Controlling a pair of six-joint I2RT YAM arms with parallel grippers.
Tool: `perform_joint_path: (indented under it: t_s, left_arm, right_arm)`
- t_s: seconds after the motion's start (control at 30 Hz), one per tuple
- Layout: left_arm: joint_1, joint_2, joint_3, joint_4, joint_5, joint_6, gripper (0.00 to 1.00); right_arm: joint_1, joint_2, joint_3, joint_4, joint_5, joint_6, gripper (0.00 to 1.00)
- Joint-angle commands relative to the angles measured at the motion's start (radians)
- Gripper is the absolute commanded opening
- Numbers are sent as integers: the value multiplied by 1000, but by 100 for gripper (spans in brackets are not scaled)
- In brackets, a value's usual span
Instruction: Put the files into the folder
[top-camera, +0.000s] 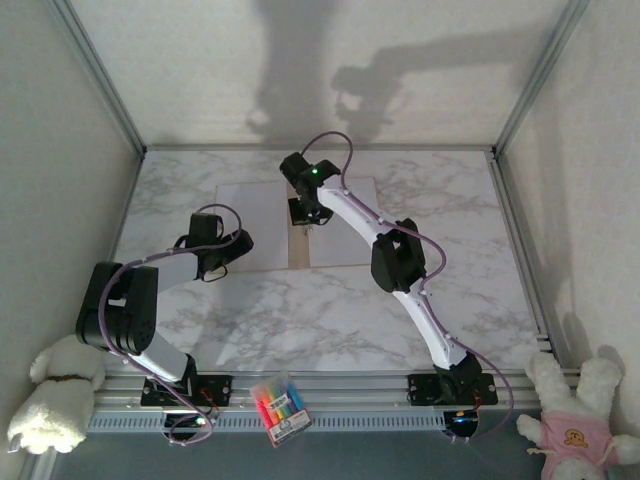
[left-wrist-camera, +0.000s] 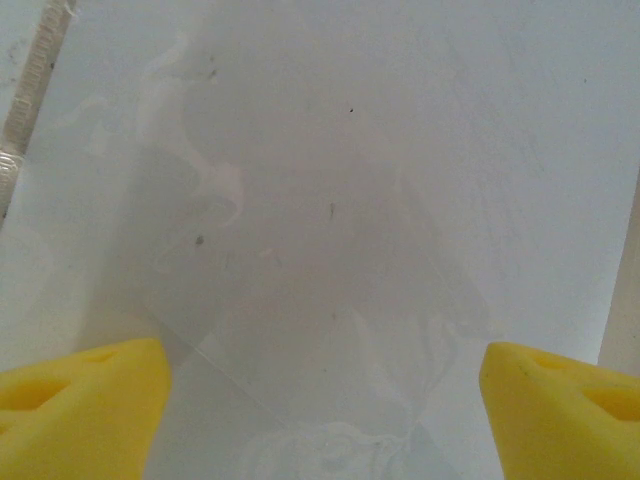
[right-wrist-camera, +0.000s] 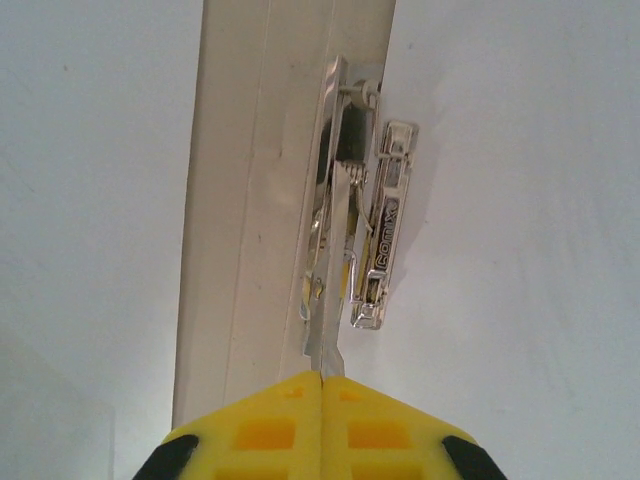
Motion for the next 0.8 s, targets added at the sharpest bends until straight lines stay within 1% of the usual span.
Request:
perform_joint_path:
  t_s: [0.0,0.03,0.2,0.33,0.47,0.6,0.77]
  left_arm:
    - [3,43,-11,-107,0,0,83]
    - [2,42,-9,-107,2,0,83]
    - [1,43,4,-108,3,-3,83]
    - [-3,33,4,-105,18,-4,83]
    - [-6,24,2,-107,17,-3,83]
    - [-8,10,-12,-99,22,-4,83]
    - [-8,11,-6,-103,26,-5,83]
  right_arm:
    - [-18,31,45,-63,31,-24,0]
    - [-20,32,57,-62,33,-27,0]
    - [-29,32,93,-52,18,-39,16]
    - [-29,11,120,-52,12,-46,25]
    - [-29,-30,124,-45,-1,-32,30]
    - [-23,-62,105,-42,-2,-4,32]
    - [-14,-55,107,-46,-13,42,32]
